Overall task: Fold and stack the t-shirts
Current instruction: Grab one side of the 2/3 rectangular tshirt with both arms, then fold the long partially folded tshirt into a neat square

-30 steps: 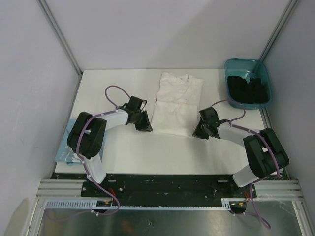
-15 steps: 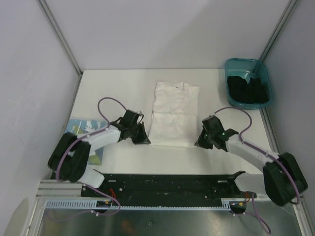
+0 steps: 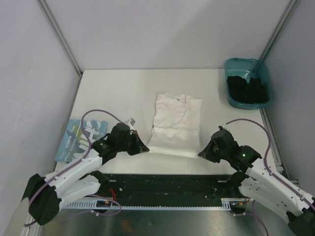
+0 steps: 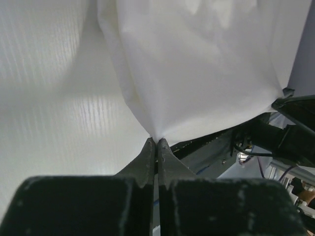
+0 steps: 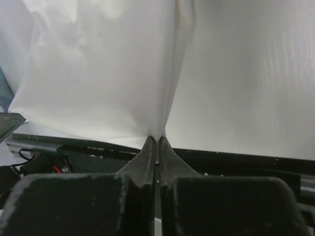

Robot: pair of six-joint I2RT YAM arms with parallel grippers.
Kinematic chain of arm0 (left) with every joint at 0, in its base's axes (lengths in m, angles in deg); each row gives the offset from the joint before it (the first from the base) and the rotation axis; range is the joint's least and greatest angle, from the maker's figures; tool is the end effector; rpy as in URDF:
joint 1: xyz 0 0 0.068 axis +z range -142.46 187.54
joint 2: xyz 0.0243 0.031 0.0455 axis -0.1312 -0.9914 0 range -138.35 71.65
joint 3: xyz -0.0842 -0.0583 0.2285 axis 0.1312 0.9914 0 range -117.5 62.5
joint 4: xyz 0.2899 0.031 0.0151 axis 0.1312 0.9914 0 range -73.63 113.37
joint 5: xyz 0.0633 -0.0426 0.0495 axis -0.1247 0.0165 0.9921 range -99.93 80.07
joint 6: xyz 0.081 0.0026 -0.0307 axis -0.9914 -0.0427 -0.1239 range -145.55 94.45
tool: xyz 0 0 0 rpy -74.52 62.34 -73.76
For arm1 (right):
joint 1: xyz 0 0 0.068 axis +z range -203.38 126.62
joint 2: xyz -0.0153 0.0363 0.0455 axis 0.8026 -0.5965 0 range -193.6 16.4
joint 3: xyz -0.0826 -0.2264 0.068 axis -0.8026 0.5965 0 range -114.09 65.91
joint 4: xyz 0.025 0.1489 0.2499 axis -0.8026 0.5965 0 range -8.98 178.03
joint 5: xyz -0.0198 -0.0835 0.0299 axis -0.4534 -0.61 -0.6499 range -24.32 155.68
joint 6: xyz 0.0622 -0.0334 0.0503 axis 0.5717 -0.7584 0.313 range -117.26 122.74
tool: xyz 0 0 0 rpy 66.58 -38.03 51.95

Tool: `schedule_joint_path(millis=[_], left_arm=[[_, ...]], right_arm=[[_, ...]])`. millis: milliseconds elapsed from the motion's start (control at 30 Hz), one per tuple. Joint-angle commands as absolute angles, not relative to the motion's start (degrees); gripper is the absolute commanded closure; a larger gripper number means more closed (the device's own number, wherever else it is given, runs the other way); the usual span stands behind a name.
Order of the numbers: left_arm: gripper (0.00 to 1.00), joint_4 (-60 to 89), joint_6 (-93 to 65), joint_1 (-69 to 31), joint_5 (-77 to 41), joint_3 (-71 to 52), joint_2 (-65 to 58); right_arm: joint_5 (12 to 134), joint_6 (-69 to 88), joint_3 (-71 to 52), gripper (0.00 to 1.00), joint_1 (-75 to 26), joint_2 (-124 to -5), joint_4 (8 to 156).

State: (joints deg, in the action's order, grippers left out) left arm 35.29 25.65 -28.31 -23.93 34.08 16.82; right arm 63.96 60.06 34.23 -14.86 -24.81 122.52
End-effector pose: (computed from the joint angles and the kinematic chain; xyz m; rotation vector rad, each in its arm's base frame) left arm 0.2004 -0.1678 0.1351 -0.2148 2.5663 -0.9570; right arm 0.1712 0.1333 0.1684 0.4362 2.5509 0.6538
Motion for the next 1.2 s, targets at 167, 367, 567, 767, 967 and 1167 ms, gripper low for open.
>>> schedule_joint_path(millis=[167,367,567,767,967,1167], left_arm=[[1.0,38.4,22.2,-27.5,-17.7,20.0,12.9],[1.0,38.5,17.5,-21.2,-19.5,4.1,0.1],[1.0,38.6,13.3,-17.2,-21.5,-12.1,-15.2],[1.0,38.4,11.1,-14.0,-21.6,-25.4,-30.5],[1.0,38.4,9.8,-12.5,-23.1,-40.5,-45.7],[1.0,38.3,10.4,-11.3,-23.1,-48.8,-54.1]], right_arm=[[56.7,57.4,23.4,1.0,-17.2,-28.7,128.1],[61.9,47.8,11.8,1.0,-31.4,-40.9,120.9],[66.0,43.4,3.1,1.0,-39.3,-55.3,111.6],[68.7,41.7,-5.0,1.0,-44.2,-71.9,102.1],[70.1,42.0,-12.7,1.0,-46.5,-85.6,97.1],[70.0,41.5,-19.2,1.0,-47.4,-94.6,96.1]])
